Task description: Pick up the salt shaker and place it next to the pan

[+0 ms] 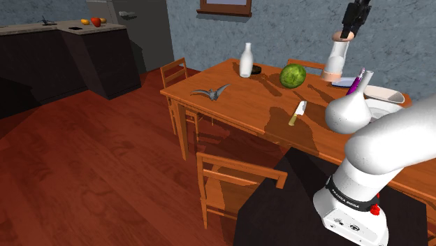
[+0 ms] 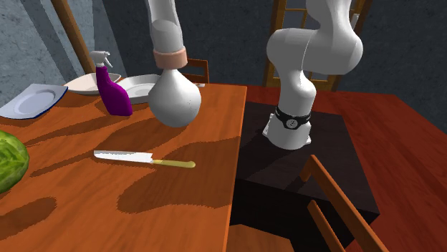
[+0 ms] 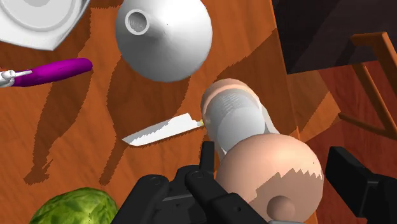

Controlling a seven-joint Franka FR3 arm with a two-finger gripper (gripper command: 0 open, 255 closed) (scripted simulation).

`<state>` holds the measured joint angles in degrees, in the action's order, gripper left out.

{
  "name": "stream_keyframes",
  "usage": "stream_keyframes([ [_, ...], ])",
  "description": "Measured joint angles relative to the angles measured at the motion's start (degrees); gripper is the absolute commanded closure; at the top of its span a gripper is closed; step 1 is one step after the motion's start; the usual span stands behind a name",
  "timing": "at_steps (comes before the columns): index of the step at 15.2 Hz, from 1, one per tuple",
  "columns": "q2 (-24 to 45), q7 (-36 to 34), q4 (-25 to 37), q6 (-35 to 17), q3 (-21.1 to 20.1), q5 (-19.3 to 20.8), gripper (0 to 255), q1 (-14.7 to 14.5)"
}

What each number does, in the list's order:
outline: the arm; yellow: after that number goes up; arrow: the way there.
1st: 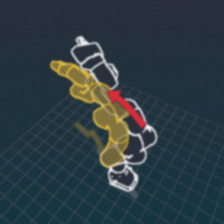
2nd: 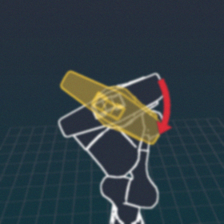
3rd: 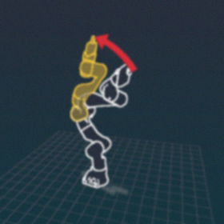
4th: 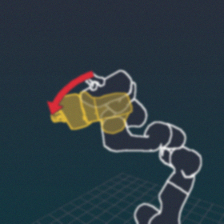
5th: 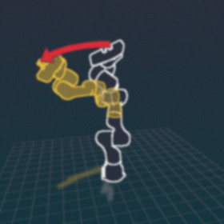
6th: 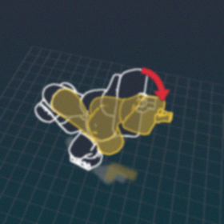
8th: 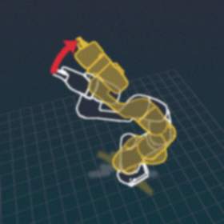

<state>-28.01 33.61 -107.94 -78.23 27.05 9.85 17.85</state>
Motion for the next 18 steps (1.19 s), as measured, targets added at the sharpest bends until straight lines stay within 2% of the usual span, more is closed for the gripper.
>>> stream_keyframes([
  [6, -11.9, 1.9, -7.3, 3.9, -0.8, 4.6, 255, 3.8],
  [14, -23.7, 7.3, -11.4, 10.6, 0.3, 10.4, 255, 8.6],
  [18, -26.4, 8.0, -14.8, 9.8, 1.1, 11.8, 255, 9.6],
])
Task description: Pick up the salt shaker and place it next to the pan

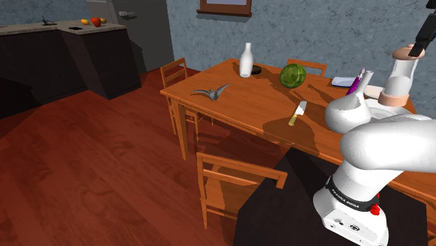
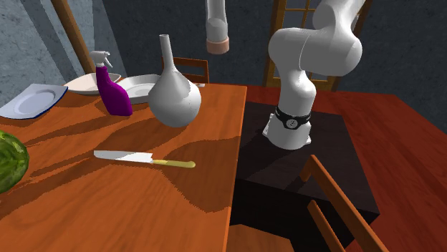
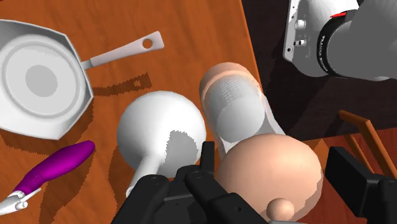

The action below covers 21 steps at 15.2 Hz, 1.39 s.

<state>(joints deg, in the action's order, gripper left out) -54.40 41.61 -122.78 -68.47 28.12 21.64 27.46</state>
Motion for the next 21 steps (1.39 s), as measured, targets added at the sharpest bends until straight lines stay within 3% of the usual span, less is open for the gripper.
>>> stream_keyframes([
  [21, -7.2, -1.5, -18.9, -11.9, 4.8, 5.1, 255, 2.8],
])
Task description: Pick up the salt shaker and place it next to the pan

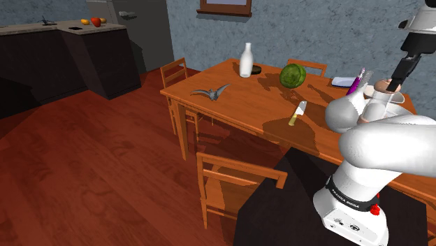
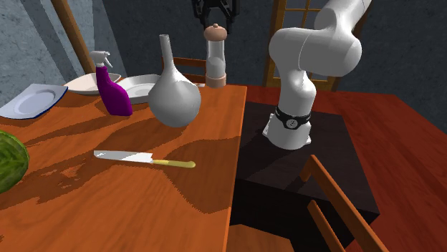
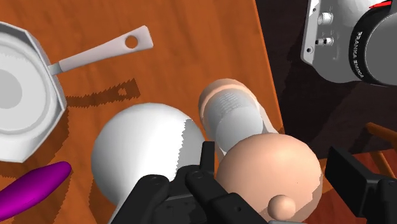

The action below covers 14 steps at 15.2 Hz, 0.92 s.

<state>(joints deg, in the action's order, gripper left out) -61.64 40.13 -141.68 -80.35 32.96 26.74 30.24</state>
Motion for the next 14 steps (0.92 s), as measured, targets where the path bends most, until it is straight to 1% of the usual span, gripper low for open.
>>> stream_keyframes([
  [14, -2.5, -0.5, -10.8, -8.3, 5.3, 5.2, 255, 2.3],
])
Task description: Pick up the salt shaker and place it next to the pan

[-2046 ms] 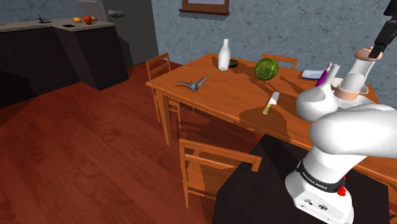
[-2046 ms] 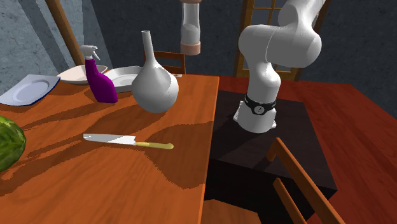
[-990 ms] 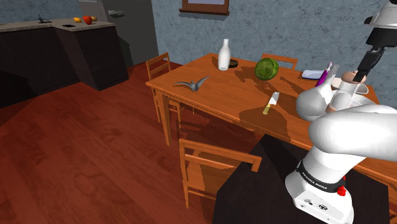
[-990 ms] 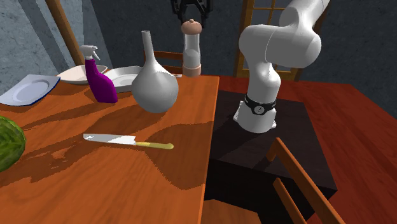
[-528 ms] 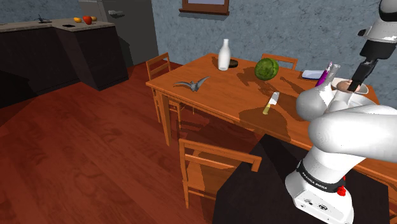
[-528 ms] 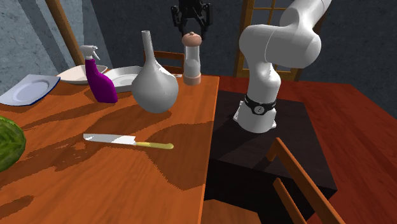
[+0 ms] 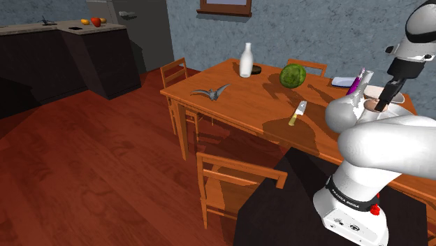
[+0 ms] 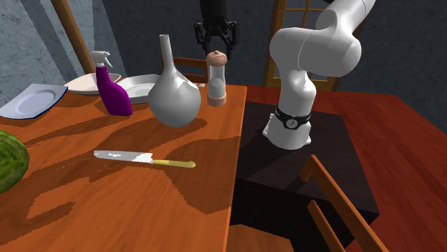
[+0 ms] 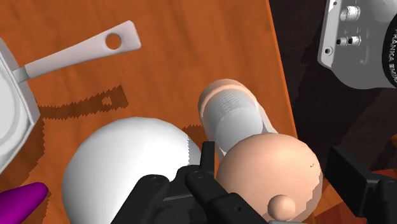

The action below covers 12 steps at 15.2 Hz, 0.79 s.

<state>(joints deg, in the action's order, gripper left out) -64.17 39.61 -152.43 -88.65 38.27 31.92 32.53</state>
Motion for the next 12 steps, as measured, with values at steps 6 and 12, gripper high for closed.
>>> stream_keyframes([
  [6, 0.3, -0.4, -3.7, -4.0, 2.8, 2.5, 255, 0.6],
  [12, 0.5, -0.5, -6.0, -6.6, 4.9, 4.4, 255, 1.2],
])
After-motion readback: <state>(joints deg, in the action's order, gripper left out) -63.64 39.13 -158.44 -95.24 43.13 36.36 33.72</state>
